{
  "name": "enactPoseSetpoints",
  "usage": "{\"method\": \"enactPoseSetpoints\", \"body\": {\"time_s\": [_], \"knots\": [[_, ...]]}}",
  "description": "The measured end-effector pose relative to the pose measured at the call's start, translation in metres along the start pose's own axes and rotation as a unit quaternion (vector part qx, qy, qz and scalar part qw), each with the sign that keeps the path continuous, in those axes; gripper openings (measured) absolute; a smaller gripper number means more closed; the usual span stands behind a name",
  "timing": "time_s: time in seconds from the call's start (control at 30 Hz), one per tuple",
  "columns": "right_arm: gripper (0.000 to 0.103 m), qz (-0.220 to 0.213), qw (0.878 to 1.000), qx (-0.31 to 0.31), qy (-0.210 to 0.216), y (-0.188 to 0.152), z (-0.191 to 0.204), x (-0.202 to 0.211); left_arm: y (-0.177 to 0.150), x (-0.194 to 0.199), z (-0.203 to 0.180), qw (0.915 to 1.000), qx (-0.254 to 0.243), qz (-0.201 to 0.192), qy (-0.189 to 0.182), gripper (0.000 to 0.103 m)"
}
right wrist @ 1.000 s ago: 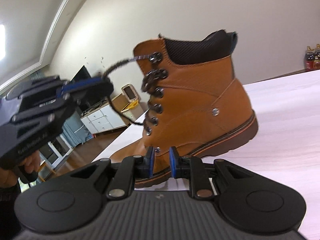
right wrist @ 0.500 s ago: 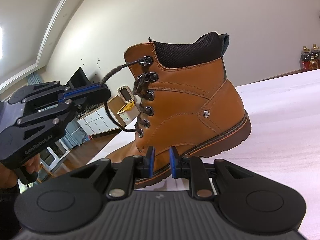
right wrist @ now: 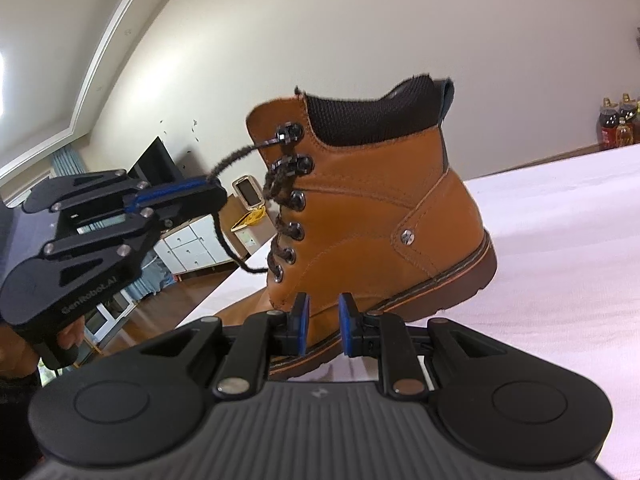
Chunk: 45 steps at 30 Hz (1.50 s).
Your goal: Lace up shoes with both hands
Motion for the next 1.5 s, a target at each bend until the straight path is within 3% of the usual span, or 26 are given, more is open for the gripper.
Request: {"method": "enactPoseSetpoints", "body": {"time_s": [0.07, 0.17, 0.27, 0.37, 0.5, 0.67, 0.7, 0.77, 0.8, 0.87, 0.93, 1.1, 1.2, 1.3, 1.5], "knots": [[0.02, -0.013, 1.0, 0.025, -0.01, 0.007, 0.002, 0.006, 0.002, -0.004, -0.003, 1.0, -0.006, 0.001, -0.004, 0.004], [0.02, -0.043, 0.992, 0.111, -0.036, 0.025, 0.013, 0.018, 0.005, -0.01, -0.006, 0.9999, -0.014, 0.002, -0.008, 0.004], [0.02, -0.063, 0.966, 0.24, -0.073, 0.039, 0.03, 0.026, 0.008, -0.018, -0.007, 0.9996, -0.025, 0.007, -0.006, 0.004], [0.019, -0.068, 0.918, 0.375, -0.113, 0.044, 0.045, 0.024, 0.008, -0.022, -0.007, 0.9994, -0.031, 0.012, -0.006, 0.004], [0.015, -0.056, 0.852, 0.504, -0.129, 0.039, 0.062, 0.015, 0.008, -0.024, -0.007, 0.9994, -0.032, 0.011, -0.008, 0.004], [0.012, -0.055, 0.786, 0.597, -0.154, 0.029, 0.073, 0.002, 0.006, -0.023, -0.007, 0.9994, -0.032, 0.008, -0.013, 0.004], [0.012, -0.054, 0.768, 0.618, -0.163, 0.025, 0.075, -0.001, 0.006, -0.023, -0.007, 0.9994, -0.032, 0.007, -0.013, 0.004], [0.009, -0.056, 0.75, 0.636, -0.17, 0.021, 0.077, -0.004, 0.005, -0.023, -0.006, 0.9994, -0.031, 0.006, -0.014, 0.004], [0.003, -0.056, 0.745, 0.642, -0.173, 0.019, 0.078, -0.005, 0.005, -0.023, -0.006, 0.9994, -0.029, 0.004, -0.015, 0.004], [0.003, -0.055, 0.759, 0.625, -0.172, 0.022, 0.078, -0.004, 0.003, -0.022, -0.004, 0.9996, -0.021, 0.002, -0.018, 0.007], [0.003, -0.046, 0.797, 0.578, -0.168, 0.027, 0.074, 0.001, 0.0, -0.019, 0.0, 0.9997, -0.001, -0.003, -0.025, 0.008], [0.002, 0.023, 0.845, 0.494, -0.203, 0.012, 0.034, 0.011, -0.026, 0.005, 0.033, 0.9984, 0.056, -0.003, 0.011, 0.008], [0.002, 0.077, 0.857, 0.457, -0.228, -0.01, 0.009, 0.023, -0.064, 0.005, 0.055, 0.9956, 0.076, 0.043, 0.033, 0.008], [0.002, 0.113, 0.86, 0.433, -0.245, -0.029, -0.001, 0.038, -0.098, -0.002, 0.064, 0.9917, 0.097, 0.083, 0.017, 0.008], [0.002, 0.163, 0.848, 0.426, -0.27, -0.055, -0.004, 0.046, -0.135, -0.027, 0.074, 0.986, 0.122, 0.11, -0.03, 0.008]]}}
Point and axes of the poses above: each gripper's, at about its wrist camera, not at the fingertips, and x roughly against the way its jaws point, z to its left, y to its top, the point moved 8 cm from there along -x, roughly the way its jaws point, and after that the axes turned 3 degrees about -z, right-handed, at the moved point
